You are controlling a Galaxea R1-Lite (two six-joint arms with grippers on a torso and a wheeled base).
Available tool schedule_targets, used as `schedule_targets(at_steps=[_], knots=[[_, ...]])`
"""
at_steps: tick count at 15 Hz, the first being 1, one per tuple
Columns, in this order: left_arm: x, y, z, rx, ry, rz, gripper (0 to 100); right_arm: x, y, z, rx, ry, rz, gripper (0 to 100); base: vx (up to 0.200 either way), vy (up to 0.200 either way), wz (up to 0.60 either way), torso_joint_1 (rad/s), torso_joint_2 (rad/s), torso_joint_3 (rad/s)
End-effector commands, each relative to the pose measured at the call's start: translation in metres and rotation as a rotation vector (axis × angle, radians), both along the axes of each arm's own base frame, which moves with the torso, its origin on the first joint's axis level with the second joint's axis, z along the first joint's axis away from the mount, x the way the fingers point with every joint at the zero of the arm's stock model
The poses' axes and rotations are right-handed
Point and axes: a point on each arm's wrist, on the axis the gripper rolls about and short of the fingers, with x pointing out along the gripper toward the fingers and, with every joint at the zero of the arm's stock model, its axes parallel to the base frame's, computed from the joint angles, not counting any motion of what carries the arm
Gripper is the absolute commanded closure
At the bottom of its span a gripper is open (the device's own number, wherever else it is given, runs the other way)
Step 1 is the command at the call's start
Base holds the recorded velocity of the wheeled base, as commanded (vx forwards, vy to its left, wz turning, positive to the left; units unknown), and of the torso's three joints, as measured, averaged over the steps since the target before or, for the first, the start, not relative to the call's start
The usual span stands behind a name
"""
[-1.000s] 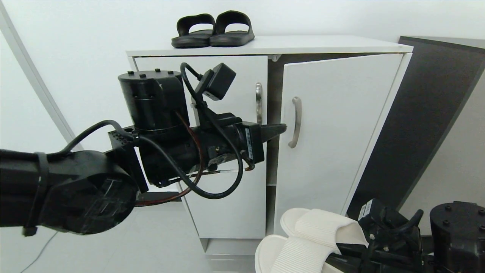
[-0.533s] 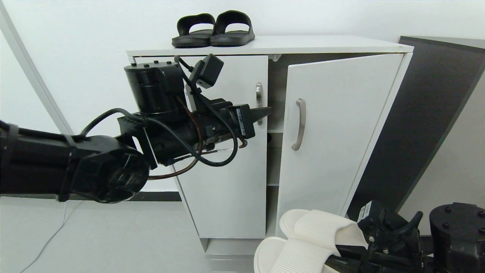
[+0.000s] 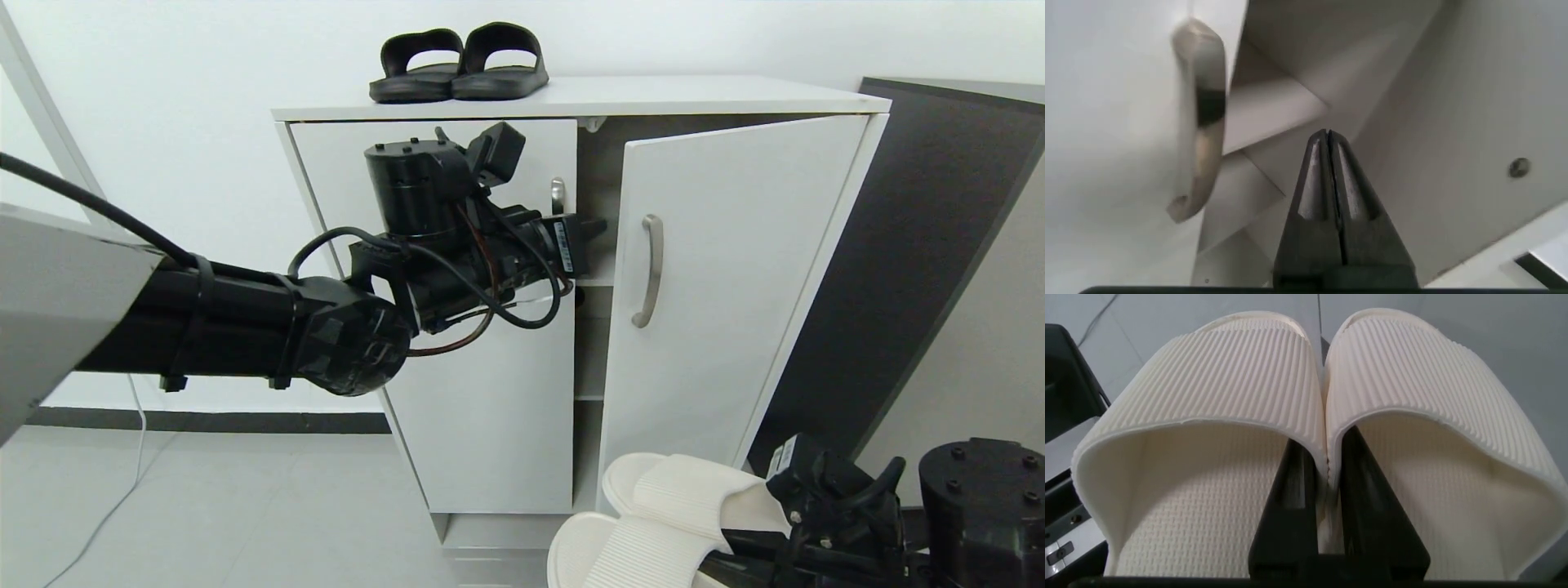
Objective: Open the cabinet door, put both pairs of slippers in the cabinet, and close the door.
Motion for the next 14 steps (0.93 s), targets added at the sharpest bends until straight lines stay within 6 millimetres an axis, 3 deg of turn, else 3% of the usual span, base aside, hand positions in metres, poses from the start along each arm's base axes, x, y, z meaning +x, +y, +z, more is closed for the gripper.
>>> schedule_targets(at_steps=[1, 6, 11, 14], knots=[[0.001, -0.007, -0.006, 0.004, 0.010, -0.011, 100, 0.001, 0.001, -0.002, -0.008, 0.006, 0.002, 100, -0.200, 0.000, 0.00, -0.002, 0.00, 0.002], [-0.009, -0.015, -0.008, -0.005, -0.005, -0.041, 100, 0.001, 0.001, -0.002, -0.006, 0.005, -0.001, 100, -0.200, 0.000, 0.00, 0.004, 0.01, 0.002], [-0.045, -0.042, -0.007, -0.029, -0.040, -0.155, 100, -0.004, 0.000, -0.004, -0.020, -0.004, 0.024, 100, -0.200, 0.000, 0.00, 0.000, 0.00, 0.004], [-0.045, -0.042, -0.008, -0.027, -0.037, -0.153, 100, -0.004, 0.000, -0.005, -0.027, -0.006, 0.027, 100, -0.200, 0.000, 0.00, 0.004, 0.00, 0.002]])
